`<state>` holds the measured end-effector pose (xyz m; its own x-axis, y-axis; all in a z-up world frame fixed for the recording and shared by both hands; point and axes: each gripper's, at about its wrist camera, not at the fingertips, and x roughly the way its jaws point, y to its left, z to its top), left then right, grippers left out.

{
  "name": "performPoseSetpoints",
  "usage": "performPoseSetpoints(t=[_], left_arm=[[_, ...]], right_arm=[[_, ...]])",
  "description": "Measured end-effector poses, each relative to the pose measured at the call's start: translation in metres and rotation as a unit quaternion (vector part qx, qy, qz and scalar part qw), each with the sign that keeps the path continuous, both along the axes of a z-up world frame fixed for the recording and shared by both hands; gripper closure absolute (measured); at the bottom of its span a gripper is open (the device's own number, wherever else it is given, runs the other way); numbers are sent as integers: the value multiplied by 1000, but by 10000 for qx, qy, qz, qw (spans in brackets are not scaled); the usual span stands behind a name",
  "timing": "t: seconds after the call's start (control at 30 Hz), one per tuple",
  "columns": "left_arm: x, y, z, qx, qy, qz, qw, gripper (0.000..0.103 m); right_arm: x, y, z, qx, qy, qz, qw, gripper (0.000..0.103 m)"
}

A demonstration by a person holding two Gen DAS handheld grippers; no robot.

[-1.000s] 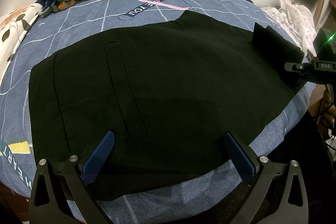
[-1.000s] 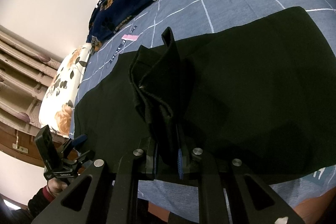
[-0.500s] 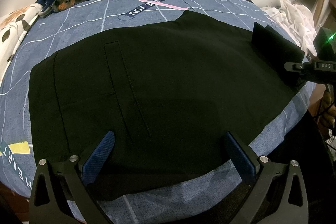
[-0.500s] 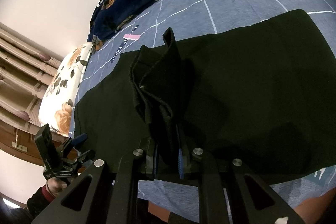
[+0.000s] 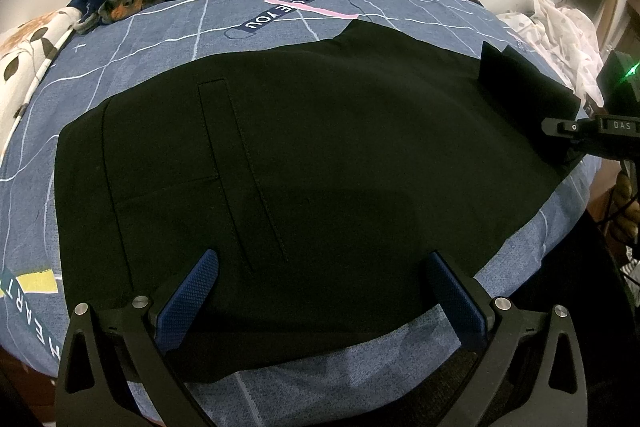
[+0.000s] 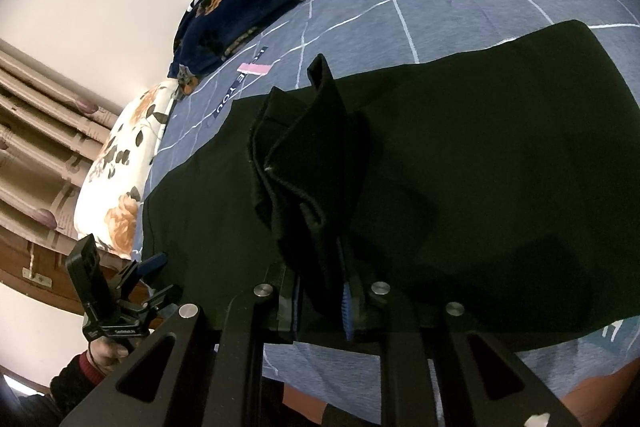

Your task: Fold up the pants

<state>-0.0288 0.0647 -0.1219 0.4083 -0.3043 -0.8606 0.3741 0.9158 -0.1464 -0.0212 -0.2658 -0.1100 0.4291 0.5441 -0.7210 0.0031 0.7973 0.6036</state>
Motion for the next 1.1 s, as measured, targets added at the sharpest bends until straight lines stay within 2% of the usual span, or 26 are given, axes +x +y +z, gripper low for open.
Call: performPoseSetpoints(t=[0.43,0.63,0.7,0.77,0.97,1.07,1.1], left_arm=[[0,0,0,0,0,-1,10000,0],[0,-1,0,1,-1,-2,10000,0],[0,-1,0,2,-2,-4,10000,0],[0,-1,0,2,-2,-3,10000,0],[0,-1,0,3,-1,-4,10000,0],[0,-1,0,4,-1,-3,10000,0],[-1,-1,0,8,-1,-5,10000,0]], right_arm=[[2,6,5,-112,-82,163,9998,87],[5,5,3,43,-46,201,9998,81],[5,4,2,150,-18,198,9997,78],[6,4,1,331,24,220,9992,69],[5,8,5,664,-13,391,9970,53],[5,9,4,1040,13,489,9934,49],[6,9,2,1341,98,574,9892,48]])
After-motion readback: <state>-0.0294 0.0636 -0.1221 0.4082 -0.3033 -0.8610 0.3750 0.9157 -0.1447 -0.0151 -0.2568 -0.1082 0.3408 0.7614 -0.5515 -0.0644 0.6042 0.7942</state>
